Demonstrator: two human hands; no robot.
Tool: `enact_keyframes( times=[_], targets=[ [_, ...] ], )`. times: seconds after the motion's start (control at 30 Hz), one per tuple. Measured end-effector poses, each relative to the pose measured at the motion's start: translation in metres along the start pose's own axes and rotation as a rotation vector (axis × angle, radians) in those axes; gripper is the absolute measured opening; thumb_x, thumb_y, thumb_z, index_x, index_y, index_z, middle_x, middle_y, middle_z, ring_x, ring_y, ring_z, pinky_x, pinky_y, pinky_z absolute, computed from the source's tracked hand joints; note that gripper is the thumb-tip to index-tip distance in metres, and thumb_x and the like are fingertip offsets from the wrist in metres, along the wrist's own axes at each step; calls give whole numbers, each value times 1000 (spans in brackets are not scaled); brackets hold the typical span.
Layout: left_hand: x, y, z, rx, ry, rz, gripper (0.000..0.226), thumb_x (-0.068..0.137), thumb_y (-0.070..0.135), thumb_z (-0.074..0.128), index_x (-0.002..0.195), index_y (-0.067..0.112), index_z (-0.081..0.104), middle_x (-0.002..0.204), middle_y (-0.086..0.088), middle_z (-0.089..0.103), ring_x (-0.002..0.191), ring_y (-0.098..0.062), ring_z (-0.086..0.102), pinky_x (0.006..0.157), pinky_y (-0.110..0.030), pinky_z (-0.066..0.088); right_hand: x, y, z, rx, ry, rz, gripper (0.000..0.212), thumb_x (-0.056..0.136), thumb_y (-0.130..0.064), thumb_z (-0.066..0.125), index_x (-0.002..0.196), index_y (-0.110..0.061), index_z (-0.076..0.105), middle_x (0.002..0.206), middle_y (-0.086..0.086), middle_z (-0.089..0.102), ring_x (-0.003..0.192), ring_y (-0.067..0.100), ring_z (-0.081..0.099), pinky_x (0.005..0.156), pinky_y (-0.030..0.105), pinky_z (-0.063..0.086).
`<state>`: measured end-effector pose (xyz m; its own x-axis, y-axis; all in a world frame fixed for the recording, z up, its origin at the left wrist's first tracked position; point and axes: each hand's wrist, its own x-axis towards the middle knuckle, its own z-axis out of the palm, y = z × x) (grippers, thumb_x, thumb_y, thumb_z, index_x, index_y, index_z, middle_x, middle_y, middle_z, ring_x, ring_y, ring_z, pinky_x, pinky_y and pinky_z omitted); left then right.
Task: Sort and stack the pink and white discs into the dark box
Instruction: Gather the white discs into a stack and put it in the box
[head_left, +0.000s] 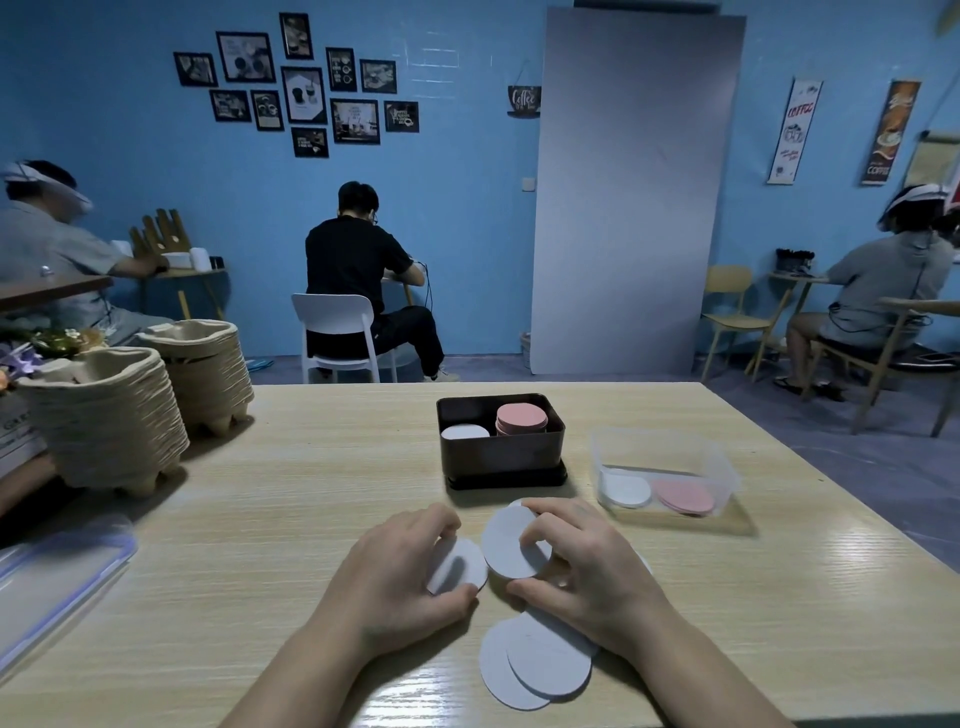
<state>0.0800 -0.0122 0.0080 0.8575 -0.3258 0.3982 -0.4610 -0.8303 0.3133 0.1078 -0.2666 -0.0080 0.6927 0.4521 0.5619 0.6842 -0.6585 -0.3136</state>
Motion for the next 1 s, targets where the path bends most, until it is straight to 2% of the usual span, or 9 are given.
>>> enact_keyframes(
  times=[0.3,0.47,0.63,0.73,0.9,1.0],
  targets=[
    [-2,-8,4,42,235,81,52,78,52,70,117,22,56,108,9,64,100,-12,57,75,-28,53,0,2,4,-37,4,26,34,75,-54,73,93,-32,54,133,-15,57,121,9,51,94,24,45],
    [4,-2,9,121,193,262,41,80,44,70,110,18,58,120,2,67,109,-17,60,83,-26,54,1,1,5,-44,-26,-37,36,78,-51,76,97,-31,53,139,-9,56,127,11,48,99,25,45],
    [7,-1,11,146,201,358,36,81,41,74,102,15,63,125,-2,67,106,-20,62,81,-28,54,4,-1,8,-15,-35,-115,40,77,-40,83,106,-30,56,139,-4,56,126,15,50,101,25,46],
    [9,2,10,153,191,411,32,85,42,73,99,14,64,129,0,65,106,-19,60,81,-26,51,4,1,9,-17,-45,-126,35,79,-39,82,102,-29,57,141,-4,53,128,14,48,100,27,47],
    [6,-4,10,128,165,360,39,85,50,70,107,18,65,137,-2,63,115,-19,61,91,-27,52,3,-1,7,-25,3,-107,31,80,-43,76,100,-29,57,140,-4,55,128,14,49,100,26,46],
    [4,-8,11,91,183,316,40,84,48,70,112,20,64,136,-4,63,116,-20,63,93,-29,54,3,-2,5,-3,36,-76,27,81,-43,72,98,-31,55,140,-5,56,130,13,48,101,30,47]
  ],
)
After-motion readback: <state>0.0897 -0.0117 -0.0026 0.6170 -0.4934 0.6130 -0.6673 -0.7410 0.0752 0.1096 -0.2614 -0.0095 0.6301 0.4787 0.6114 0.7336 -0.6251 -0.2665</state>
